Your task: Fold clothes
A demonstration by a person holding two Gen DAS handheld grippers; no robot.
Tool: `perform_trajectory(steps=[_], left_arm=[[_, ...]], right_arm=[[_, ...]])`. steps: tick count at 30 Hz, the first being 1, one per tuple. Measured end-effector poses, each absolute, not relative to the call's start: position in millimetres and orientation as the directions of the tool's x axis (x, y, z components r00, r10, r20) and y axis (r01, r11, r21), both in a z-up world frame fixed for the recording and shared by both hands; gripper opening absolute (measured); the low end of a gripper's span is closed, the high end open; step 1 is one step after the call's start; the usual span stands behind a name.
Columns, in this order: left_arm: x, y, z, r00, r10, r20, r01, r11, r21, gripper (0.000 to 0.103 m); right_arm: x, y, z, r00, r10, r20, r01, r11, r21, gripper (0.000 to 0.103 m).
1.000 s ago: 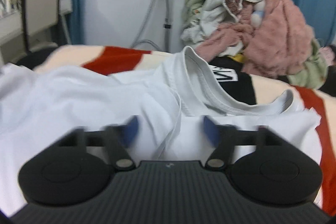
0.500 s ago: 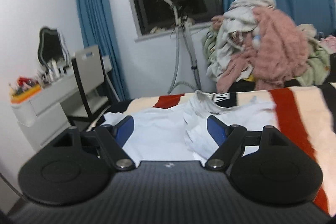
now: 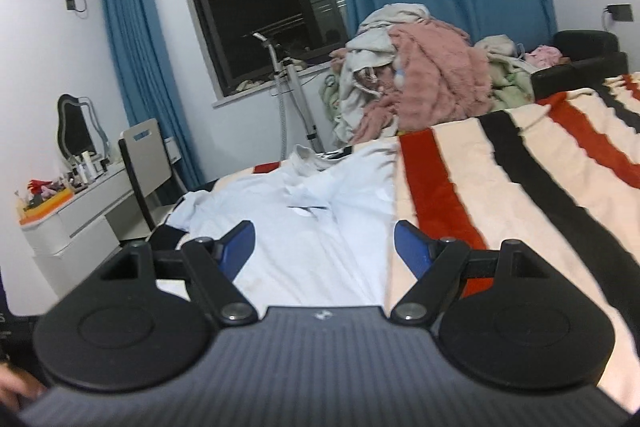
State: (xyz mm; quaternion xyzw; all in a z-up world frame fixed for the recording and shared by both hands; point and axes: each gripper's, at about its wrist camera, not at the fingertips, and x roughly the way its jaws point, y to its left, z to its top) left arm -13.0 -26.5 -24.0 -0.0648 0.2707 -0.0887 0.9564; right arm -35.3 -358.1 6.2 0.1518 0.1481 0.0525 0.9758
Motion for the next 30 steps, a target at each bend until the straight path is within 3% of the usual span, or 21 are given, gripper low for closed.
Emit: perform_trajectory(steps=[4, 7, 13, 15, 18, 21, 25, 27, 30], left_arm=[[-21, -53, -33, 0.808, -0.274, -0.522, 0.229, 0.962, -0.150, 0.097], [-20, -68, -43, 0.741, -0.375, -0.556, 0.293, 0.927, -0.234, 0.088], [-10, -104, -70, 0.554, -0.594, -0.583, 0.346, 0.802, -0.487, 0.058], [-8, -117, -81, 0.505, -0.646, -0.572, 0.358, 0.760, -0.543, 0.041], [-4, -135, -98, 0.410, -0.735, -0.540, 0.366, 0.675, -0.641, 0.024], [0, -151, -116, 0.343, -0.783, -0.518, 0.366, 0.620, -0.694, 0.021], [1, -163, -133, 0.340, -0.729, -0.594, 0.359, 0.684, -0.635, 0.022], [1, -161, -137, 0.332, -0.733, -0.594, 0.353, 0.680, -0.642, 0.036], [1, -160, -139, 0.316, -0.751, -0.579, 0.360, 0.660, -0.659, 0.045]], right_arm=[[-44, -388, 12, 0.973, 0.073, -0.219, 0.012, 0.931, 0.364, 0.078], [-46, -416, 10, 0.980, 0.027, -0.199, 0.065, 0.895, 0.441, 0.078], [-46, -448, -5, 0.974, -0.006, -0.228, 0.130, 0.833, 0.537, 0.080], [-43, -448, -8, 0.972, 0.003, -0.234, 0.128, 0.831, 0.542, 0.080], [-38, -448, -12, 0.970, 0.023, -0.242, 0.117, 0.830, 0.546, 0.080], [-35, -446, -15, 0.966, 0.051, -0.254, 0.100, 0.831, 0.547, 0.080], [-32, -442, -20, 0.956, 0.064, -0.285, 0.105, 0.835, 0.540, 0.080], [-29, -442, -22, 0.952, 0.069, -0.297, 0.109, 0.832, 0.544, 0.080], [-27, -439, -24, 0.948, 0.081, -0.309, 0.107, 0.832, 0.544, 0.080]])
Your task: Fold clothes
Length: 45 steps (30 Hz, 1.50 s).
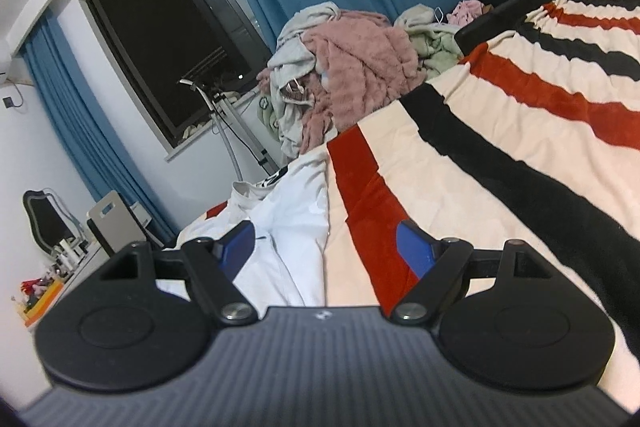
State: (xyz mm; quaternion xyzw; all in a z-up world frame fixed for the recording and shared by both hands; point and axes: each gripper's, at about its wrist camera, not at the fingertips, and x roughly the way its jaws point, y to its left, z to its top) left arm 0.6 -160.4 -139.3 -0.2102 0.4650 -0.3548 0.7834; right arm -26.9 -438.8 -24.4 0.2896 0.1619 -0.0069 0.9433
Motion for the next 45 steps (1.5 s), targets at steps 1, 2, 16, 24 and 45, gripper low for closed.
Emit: perform_trajectory(steps=[1, 2, 16, 24, 45], left_arm=[[0, -161, -140, 0.313, -0.748, -0.585, 0.364, 0.663, -0.654, 0.045], [-1, -161, -141, 0.313, -0.746, -0.588, 0.364, 0.666, -0.651, 0.045], [-14, -143, -148, 0.301, -0.721, -0.625, 0.292, 0.693, -0.659, 0.043], [-11, -150, -152, 0.296, -0.740, -0.605, 0.320, 0.673, -0.667, 0.038], [-24, -84, -101, 0.384, -0.792, -0.475, 0.326, 0.597, -0.733, 0.003]], right_arm=[[-26, -437, -25, 0.946, 0.085, -0.313, 0.105, 0.834, 0.542, 0.080], [-26, -436, -25, 0.944, 0.087, -0.317, 0.104, 0.836, 0.539, 0.080], [-25, -428, -28, 0.931, 0.087, -0.354, 0.121, 0.842, 0.526, 0.080], [-23, -424, -31, 0.924, 0.094, -0.370, 0.123, 0.844, 0.522, 0.080], [-25, -423, -31, 0.923, 0.075, -0.376, 0.142, 0.844, 0.517, 0.080]])
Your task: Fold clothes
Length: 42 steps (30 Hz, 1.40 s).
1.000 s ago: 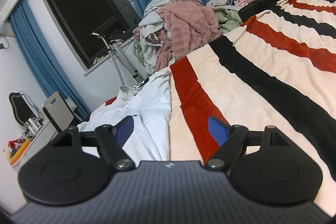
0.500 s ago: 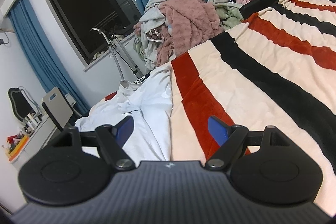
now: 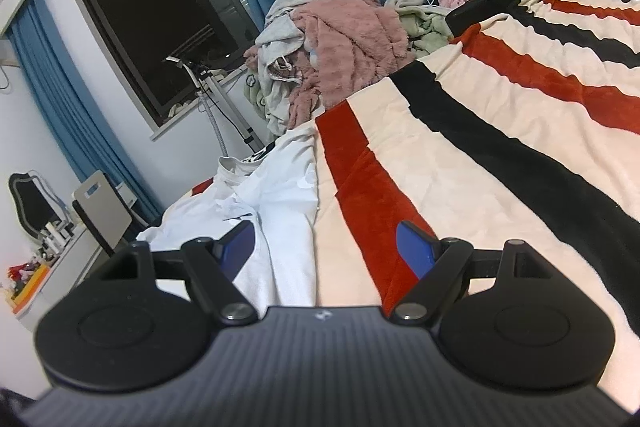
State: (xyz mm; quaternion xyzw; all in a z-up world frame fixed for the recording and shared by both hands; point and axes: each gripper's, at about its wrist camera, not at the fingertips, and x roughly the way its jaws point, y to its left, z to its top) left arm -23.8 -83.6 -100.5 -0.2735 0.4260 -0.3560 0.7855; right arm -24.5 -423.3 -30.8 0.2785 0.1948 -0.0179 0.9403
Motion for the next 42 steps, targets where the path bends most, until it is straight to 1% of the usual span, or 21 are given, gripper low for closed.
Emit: perform_trajectory(steps=[3, 6, 9, 12, 13, 14, 16, 18, 20, 22, 23, 24, 26, 28, 31, 34, 36, 40, 41, 42], left_arm=[[-27, -70, -99, 0.399, -0.772, -0.495, 0.286, 0.617, -0.733, 0.003], [-28, -64, -108, 0.362, -0.767, -0.530, 0.264, 0.629, -0.731, 0.003], [-21, -93, -119, 0.309, -0.791, -0.528, 0.291, 0.608, -0.739, 0.003], [-12, -122, -132, 0.233, -0.831, -0.504, 0.297, 0.555, -0.777, 0.002], [-10, -131, -137, 0.211, -0.835, -0.509, 0.295, 0.551, -0.781, 0.002], [-8, -141, -143, 0.195, -0.833, -0.517, 0.295, 0.553, -0.780, 0.002], [-8, -156, -147, 0.197, -0.794, -0.575, 0.336, 0.606, -0.721, 0.002], [-11, -157, -148, 0.201, -0.770, -0.606, 0.358, 0.633, -0.686, 0.001], [-15, -149, -138, 0.202, -0.763, -0.614, 0.374, 0.639, -0.672, 0.005], [-25, -138, -119, 0.257, -0.742, -0.620, 0.428, 0.662, -0.615, 0.009], [-31, -134, -109, 0.287, -0.731, -0.619, 0.457, 0.672, -0.582, 0.013], [-37, -132, -100, 0.312, -0.722, -0.617, 0.484, 0.680, -0.551, 0.020], [-46, -133, -84, 0.356, -0.705, -0.613, 0.531, 0.693, -0.488, 0.030], [-52, -143, -72, 0.388, -0.689, -0.613, 0.573, 0.701, -0.425, 0.030], [-59, -170, -70, 0.381, -0.677, -0.630, 0.596, 0.701, -0.392, 0.038], [-65, -197, -88, 0.341, -0.668, -0.662, 0.601, 0.696, -0.393, 0.040], [-60, -209, -103, 0.328, -0.648, -0.687, 0.592, 0.708, -0.386, 0.047], [-38, -231, -126, 0.318, -0.632, -0.707, 0.587, 0.717, -0.376, 0.047], [-35, -236, -130, 0.321, -0.626, -0.711, 0.587, 0.721, -0.370, 0.043], [-31, -241, -133, 0.323, -0.620, -0.715, 0.586, 0.724, -0.363, 0.036]], right_arm=[[-23, -419, -30, 0.922, 0.082, -0.379, 0.131, 0.854, 0.503, 0.080], [-23, -417, -30, 0.922, 0.088, -0.378, 0.124, 0.857, 0.501, 0.080], [-25, -417, -28, 0.926, 0.081, -0.368, 0.123, 0.859, 0.497, 0.080], [-28, -422, -25, 0.936, 0.058, -0.347, 0.132, 0.856, 0.499, 0.080], [-29, -424, -24, 0.939, 0.049, -0.340, 0.137, 0.855, 0.501, 0.080], [-30, -427, -23, 0.942, 0.039, -0.333, 0.142, 0.854, 0.501, 0.080], [-32, -431, -22, 0.946, 0.027, -0.323, 0.147, 0.851, 0.504, 0.080], [-33, -434, -21, 0.948, 0.021, -0.317, 0.150, 0.850, 0.505, 0.080], [-35, -438, -19, 0.951, 0.014, -0.310, 0.152, 0.850, 0.505, 0.080], [-40, -441, -14, 0.957, 0.014, -0.290, 0.141, 0.850, 0.508, 0.080], [-42, -444, -12, 0.961, 0.013, -0.277, 0.135, 0.851, 0.508, 0.080], [-45, -446, -9, 0.965, 0.010, -0.263, 0.129, 0.852, 0.508, 0.080], [-51, -451, -4, 0.972, -0.006, -0.237, 0.127, 0.857, 0.500, 0.080], [-56, -457, -2, 0.975, -0.028, -0.222, 0.136, 0.863, 0.487, 0.080], [-60, -468, -1, 0.975, -0.063, -0.211, 0.160, 0.861, 0.483, 0.080], [-60, -478, -6, 0.973, -0.074, -0.217, 0.176, 0.846, 0.503, 0.080], [-57, -482, -9, 0.972, -0.066, -0.227, 0.178, 0.836, 0.519, 0.080], [-51, -480, -14, 0.967, -0.052, -0.248, 0.178, 0.838, 0.516, 0.080], [-50, -479, -15, 0.966, -0.050, -0.253, 0.178, 0.839, 0.514, 0.080], [-49, -478, -16, 0.965, -0.049, -0.258, 0.179, 0.840, 0.512, 0.080]])
